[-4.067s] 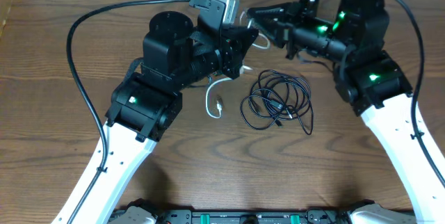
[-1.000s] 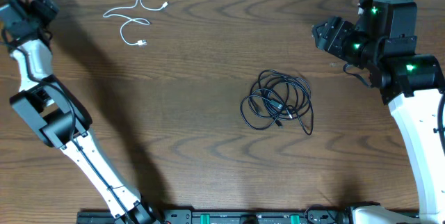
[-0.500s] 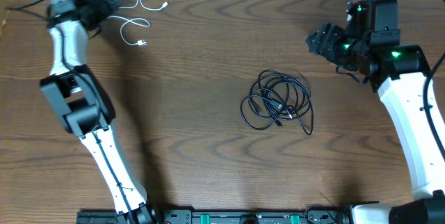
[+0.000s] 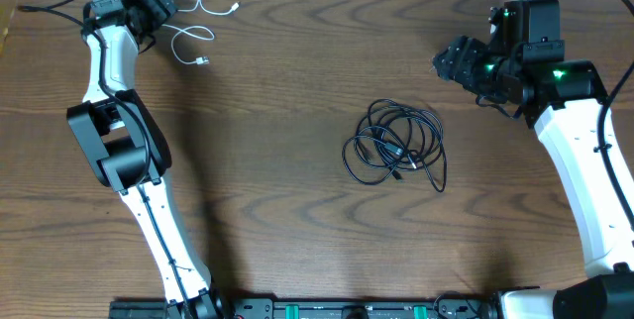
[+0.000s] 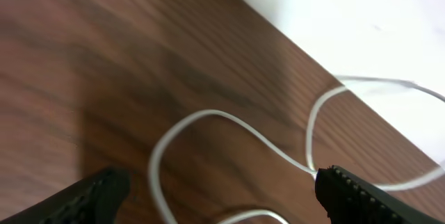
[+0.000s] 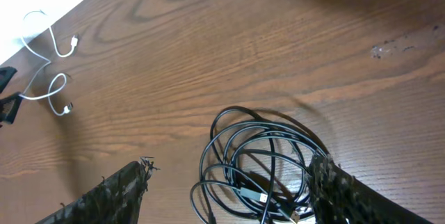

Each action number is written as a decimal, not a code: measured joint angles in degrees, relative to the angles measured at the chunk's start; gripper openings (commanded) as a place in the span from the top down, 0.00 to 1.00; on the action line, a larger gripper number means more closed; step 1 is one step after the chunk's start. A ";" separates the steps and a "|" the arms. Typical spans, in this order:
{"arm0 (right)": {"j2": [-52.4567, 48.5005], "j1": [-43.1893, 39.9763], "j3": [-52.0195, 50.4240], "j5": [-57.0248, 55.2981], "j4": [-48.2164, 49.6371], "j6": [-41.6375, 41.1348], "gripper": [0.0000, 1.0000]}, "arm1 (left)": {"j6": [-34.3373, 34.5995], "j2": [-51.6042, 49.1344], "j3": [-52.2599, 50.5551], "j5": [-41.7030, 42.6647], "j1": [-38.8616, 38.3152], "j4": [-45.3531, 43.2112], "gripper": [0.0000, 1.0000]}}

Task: Untangle cables
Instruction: 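Release the white cable at the back-left corner with the left gripper, then move both grippers back toward the remaining black cable bundle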

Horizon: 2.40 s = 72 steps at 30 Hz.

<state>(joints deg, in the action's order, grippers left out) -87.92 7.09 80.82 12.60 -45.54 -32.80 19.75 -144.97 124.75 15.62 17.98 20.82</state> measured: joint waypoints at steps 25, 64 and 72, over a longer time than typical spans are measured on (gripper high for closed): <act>0.00 0.00 0.00 -0.02 0.09 0.00 0.28 | 3.50 -0.02 -0.07 -9.22 -0.90 4.92 0.41; 0.00 0.00 0.00 -0.02 0.37 0.00 0.27 | 3.87 -1.07 -0.17 -7.41 -1.22 3.06 0.59; 0.00 0.00 0.00 0.00 0.37 0.00 0.28 | 4.31 -1.09 -0.17 -7.08 -1.22 4.72 0.77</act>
<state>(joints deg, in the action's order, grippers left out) -87.92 7.09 80.82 12.60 -45.17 -32.80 24.05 -146.06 124.57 8.54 16.75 25.54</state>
